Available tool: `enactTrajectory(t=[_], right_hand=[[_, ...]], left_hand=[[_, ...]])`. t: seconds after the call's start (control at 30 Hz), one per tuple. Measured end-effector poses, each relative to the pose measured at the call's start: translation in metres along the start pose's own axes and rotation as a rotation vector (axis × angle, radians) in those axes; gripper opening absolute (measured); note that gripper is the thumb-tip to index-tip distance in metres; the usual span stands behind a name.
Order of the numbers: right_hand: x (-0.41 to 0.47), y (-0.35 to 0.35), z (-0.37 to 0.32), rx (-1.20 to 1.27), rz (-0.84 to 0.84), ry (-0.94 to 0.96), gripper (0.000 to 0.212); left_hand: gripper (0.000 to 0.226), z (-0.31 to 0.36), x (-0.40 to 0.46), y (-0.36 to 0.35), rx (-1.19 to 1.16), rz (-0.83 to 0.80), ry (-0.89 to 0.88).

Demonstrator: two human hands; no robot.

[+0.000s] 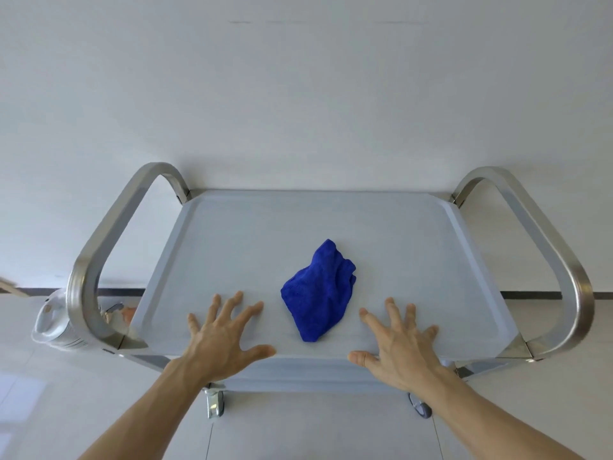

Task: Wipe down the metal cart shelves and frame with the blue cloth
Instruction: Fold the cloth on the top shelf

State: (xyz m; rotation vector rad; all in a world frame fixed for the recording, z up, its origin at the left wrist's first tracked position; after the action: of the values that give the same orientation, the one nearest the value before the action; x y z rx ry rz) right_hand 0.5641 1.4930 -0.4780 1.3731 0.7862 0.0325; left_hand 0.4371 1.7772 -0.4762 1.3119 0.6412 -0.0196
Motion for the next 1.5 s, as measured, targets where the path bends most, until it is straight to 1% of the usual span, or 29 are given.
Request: enactTrajectory(t=[0.13,0.27,0.33,0.4,0.43,0.47,0.5,0.53,0.6,0.63,0.77,0.83,0.87,0.93,1.0,1.03,1.07,1.1,1.13,1.2,1.23,1.3,1.4,1.5], right_hand=[[-0.001,0.003,-0.001,-0.014,-0.030,-0.009,0.086],[-0.005,0.004,-0.002,-0.029,-0.048,-0.023,0.087],[-0.007,0.004,-0.002,-0.032,-0.056,-0.029,0.088],[-0.009,0.005,-0.002,-0.007,-0.076,-0.037,0.089],[-0.010,0.007,-0.002,0.015,-0.084,-0.043,0.089],[-0.011,0.008,-0.002,0.040,-0.090,-0.048,0.089],[-0.013,0.010,-0.002,0.064,-0.096,-0.055,0.089],[-0.014,0.013,-0.002,0.082,-0.103,-0.063,0.089],[-0.015,0.017,-0.002,0.109,-0.122,-0.083,0.090],[-0.015,0.019,-0.002,0.126,-0.138,-0.094,0.089],[-0.013,0.033,-0.001,0.246,-0.235,-0.121,0.082],[-0.014,0.044,-0.002,0.332,-0.273,-0.126,0.082],[-0.015,0.051,-0.004,0.373,-0.253,-0.124,0.084],[-0.015,0.068,-0.017,0.434,-0.129,-0.075,0.091],[-0.016,0.087,-0.036,0.492,0.013,0.032,0.094],[-0.017,0.096,-0.046,0.561,0.072,0.083,0.095],[-0.017,0.105,-0.055,0.668,0.122,0.117,0.093],[-0.016,0.115,-0.061,0.804,0.167,0.131,0.086],[-0.016,0.126,-0.065,0.949,0.213,0.122,0.075],[-0.014,0.144,-0.068,1.164,0.275,0.077,0.044],[-0.010,0.152,-0.069,1.220,0.272,0.078,0.031],[-0.004,0.167,-0.073,1.279,0.209,0.150,0.016],[0.000,0.191,-0.073,1.320,0.152,0.241,0.014],[0.000,0.214,-0.073,1.275,0.080,0.289,0.015]], left_hand=[[0.094,0.005,-0.002,0.004,-0.005,-0.024,0.002],[0.093,0.009,-0.002,0.008,0.022,-0.095,0.016],[0.092,0.014,0.000,0.015,-0.005,-0.124,0.039],[0.083,0.022,0.002,0.024,-0.030,-0.090,0.049],[0.074,0.027,0.004,0.030,-0.061,-0.034,0.042],[0.065,0.032,0.005,0.034,-0.140,0.019,0.036],[0.058,0.038,0.007,0.038,-0.281,0.025,0.038],[0.053,0.045,0.009,0.038,-0.467,-0.036,0.063],[0.047,0.061,0.012,0.033,-0.853,-0.229,0.173],[0.044,0.068,0.014,0.031,-0.989,-0.288,0.230],[0.023,0.075,0.027,0.031,-1.276,-0.328,0.418],[0.020,0.079,0.029,0.038,-1.406,-0.384,0.463],[0.020,0.081,0.030,0.044,-1.467,-0.407,0.475],[0.019,0.088,0.031,0.061,-1.585,-0.431,0.481],[0.016,0.099,0.031,0.083,-1.691,-0.447,0.443],[0.015,0.104,0.029,0.095,-1.735,-0.444,0.417],[0.015,0.108,0.027,0.108,-1.777,-0.429,0.402],[0.015,0.111,0.024,0.120,-1.821,-0.406,0.402],[0.015,0.111,0.020,0.131,-1.862,-0.380,0.411],[0.018,0.108,0.013,0.151,-1.925,-0.330,0.434],[0.018,0.105,0.010,0.160,-1.944,-0.304,0.438],[0.017,0.095,0.006,0.173,-1.953,-0.246,0.430],[0.019,0.077,-0.001,0.187,-1.831,-0.175,0.382],[0.023,0.065,-0.009,0.193,-1.766,-0.175,0.308]])
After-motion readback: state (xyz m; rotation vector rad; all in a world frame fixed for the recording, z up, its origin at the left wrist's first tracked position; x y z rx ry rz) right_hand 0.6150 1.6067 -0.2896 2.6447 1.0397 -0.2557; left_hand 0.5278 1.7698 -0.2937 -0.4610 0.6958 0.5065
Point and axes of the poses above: each hand's wrist, its own x-axis towards the middle knuckle, its own y-axis out of the back of the hand, z = x × y, the point moved 6 cm from there along x, towards the middle knuckle, and after that the axes turned 2 degrees about y, right-handed, at the moved point
